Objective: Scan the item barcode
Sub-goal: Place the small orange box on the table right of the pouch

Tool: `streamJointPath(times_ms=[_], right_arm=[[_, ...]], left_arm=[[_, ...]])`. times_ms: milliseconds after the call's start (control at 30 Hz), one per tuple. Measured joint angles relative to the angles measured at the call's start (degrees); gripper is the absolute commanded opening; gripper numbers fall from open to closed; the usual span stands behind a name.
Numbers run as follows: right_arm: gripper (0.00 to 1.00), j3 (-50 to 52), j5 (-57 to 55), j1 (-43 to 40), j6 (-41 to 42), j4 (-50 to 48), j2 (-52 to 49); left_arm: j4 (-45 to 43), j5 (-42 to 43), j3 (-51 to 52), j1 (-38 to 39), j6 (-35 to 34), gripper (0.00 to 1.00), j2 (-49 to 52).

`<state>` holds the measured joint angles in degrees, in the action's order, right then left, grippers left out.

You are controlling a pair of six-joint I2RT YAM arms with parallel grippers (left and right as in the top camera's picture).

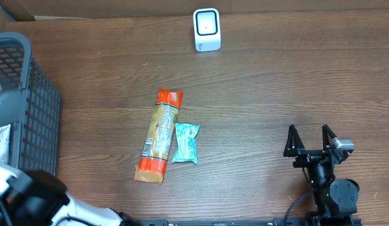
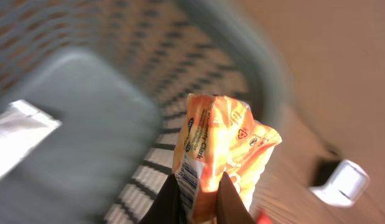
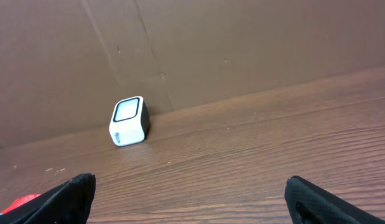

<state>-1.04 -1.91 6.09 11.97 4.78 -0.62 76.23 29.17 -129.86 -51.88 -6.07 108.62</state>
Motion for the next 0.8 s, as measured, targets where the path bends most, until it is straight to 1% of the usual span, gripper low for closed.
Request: streamJointPath(times_ms=[67, 167, 333, 433, 533, 600, 800], right_arm=[[1.0, 0.0, 0.0, 0.0, 0.0, 0.0, 0.0], [1.0, 0.0, 0.0, 0.0, 0.0, 0.0, 0.0], [1.0, 0.0, 0.0, 0.0, 0.0, 0.0, 0.0], [1.0, 0.0, 0.0, 0.0, 0.0, 0.0, 0.0], [1.0, 0.0, 0.0, 0.0, 0.0, 0.0, 0.0], [1.0, 0.0, 0.0, 0.0, 0.0, 0.0, 0.0], [1.0, 0.0, 0.0, 0.0, 0.0, 0.0, 0.0]], left_arm=[[2.1, 2.4, -0.2, 1.7, 0.1, 0.04, -3.6], [6.7, 4.6, -0.7, 6.8, 1.8, 0.04, -8.6], [13.3, 3.9, -0.9, 20.3, 5.7, 0.04, -12.1], [15.4, 0.5, 0.4, 29.3, 7.0, 0.05, -12.1], [14.7, -2.3, 5.6, 36.1, 7.8, 0.05, -12.1], [12.7, -3.6, 10.3, 39.2, 7.8, 0.05, -12.1], [0.3, -5.6, 29.1, 49.4, 6.3, 0.05, -11.9]])
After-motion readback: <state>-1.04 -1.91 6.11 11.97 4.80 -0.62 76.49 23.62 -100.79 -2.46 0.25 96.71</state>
